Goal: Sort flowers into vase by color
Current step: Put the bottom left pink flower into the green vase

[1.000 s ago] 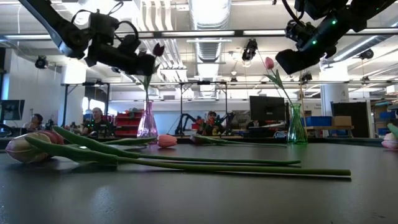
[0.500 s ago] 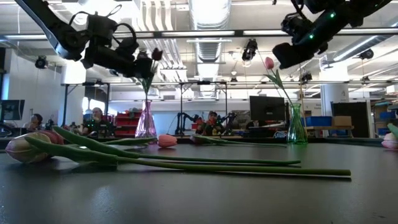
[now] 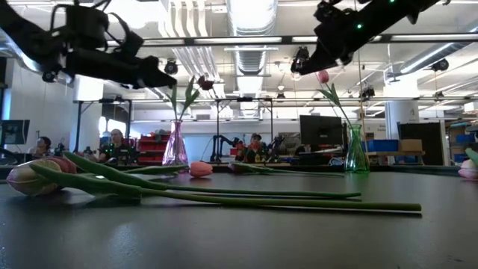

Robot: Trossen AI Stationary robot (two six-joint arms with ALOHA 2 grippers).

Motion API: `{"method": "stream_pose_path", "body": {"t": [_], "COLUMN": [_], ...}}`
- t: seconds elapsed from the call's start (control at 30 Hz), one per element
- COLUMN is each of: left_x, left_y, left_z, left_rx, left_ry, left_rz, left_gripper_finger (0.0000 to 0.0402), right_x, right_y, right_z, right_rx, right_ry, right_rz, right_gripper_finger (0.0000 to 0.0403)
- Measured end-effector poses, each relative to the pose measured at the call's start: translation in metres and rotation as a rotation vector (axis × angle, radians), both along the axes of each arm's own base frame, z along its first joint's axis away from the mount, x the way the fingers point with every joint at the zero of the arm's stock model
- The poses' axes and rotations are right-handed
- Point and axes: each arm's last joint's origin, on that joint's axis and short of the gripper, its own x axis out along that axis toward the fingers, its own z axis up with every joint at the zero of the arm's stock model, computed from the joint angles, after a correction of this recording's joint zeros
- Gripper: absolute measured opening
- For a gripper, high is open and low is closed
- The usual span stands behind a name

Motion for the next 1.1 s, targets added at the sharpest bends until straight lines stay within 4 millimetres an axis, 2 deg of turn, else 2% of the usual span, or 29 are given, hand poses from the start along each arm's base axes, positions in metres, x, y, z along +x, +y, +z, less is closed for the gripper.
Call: {"method": "stream_pose_path", "body": {"t": [0.17, 0.53, 0.63, 0.87, 1.0, 1.1], "left_x": [-0.011, -0.023, -0.023, -0.025, -0.026, -0.026], "left_y": [-0.016, -0.027, -0.028, -0.032, -0.033, -0.034], "left_z": [-0.004, -0.01, -0.008, -0.004, -0.002, -0.001], "left_rx": [0.023, 0.036, 0.044, 0.048, 0.054, 0.057], "left_ry": [-0.038, -0.07, -0.079, -0.116, -0.128, -0.133], "left_rz": [-0.037, -0.068, -0.095, -0.141, -0.165, -0.166], "left_gripper_finger": [0.0225, 0.0224, 0.0223, 0.0223, 0.0223, 0.0223], "right_x": [0.035, 0.134, 0.16, 0.211, 0.234, 0.245], "right_y": [0.029, 0.11, 0.132, 0.172, 0.196, 0.209], "right_z": [-0.025, -0.048, -0.056, -0.075, -0.09, -0.104], "right_rx": [0.055, 0.249, 0.291, 0.473, 0.529, 0.551], "right_ry": [0.046, 0.102, 0.151, 0.232, 0.275, 0.343], "right_rz": [0.104, 0.257, 0.271, 0.261, 0.27, 0.226], "right_gripper_finger": [0.0013, 0.0016, 0.0036, 0.0117, 0.0145, 0.0152]}}
